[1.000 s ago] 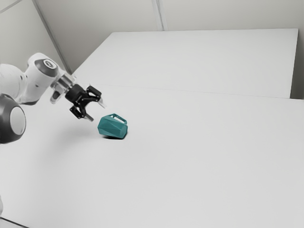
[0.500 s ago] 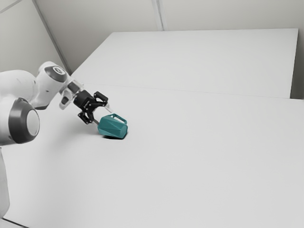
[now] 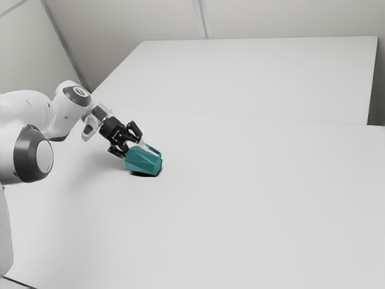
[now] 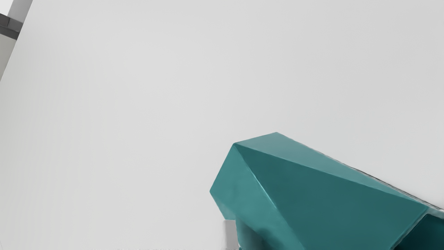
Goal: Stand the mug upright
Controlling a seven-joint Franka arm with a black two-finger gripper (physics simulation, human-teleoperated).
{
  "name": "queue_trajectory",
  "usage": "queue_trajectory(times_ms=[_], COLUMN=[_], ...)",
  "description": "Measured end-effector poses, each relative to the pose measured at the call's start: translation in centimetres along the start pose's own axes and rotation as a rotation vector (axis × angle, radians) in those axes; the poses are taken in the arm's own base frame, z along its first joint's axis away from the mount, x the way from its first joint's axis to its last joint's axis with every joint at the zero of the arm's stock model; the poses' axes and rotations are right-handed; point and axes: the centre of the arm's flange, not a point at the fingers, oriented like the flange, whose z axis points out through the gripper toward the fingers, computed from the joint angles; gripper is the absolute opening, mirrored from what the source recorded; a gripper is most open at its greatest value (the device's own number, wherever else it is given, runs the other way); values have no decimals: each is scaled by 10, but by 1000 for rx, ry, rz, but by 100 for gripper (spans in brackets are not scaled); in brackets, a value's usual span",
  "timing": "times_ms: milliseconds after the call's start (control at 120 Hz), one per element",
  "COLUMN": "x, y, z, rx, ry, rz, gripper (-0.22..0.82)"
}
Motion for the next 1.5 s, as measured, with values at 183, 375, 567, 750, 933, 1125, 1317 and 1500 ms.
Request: queue_trajectory(times_ms=[183,375,567,750,933,1125,1317,1500], x=[1,3,8,38,83,125,156,174], y=[-17,-45,-68,-113,-141,-144,-129,-117], z=[-5,1,5,-8,8,19,45,72], rx=[-10,-32,-84,-281,-540,-713,-778,-791], ry=[-17,-24,-44,-98,-144,-184,-214,-246], rz=[28,71,112,217,359,471,543,594], gripper=[-9,-15,-17,-18,-18,-18,-18,-18])
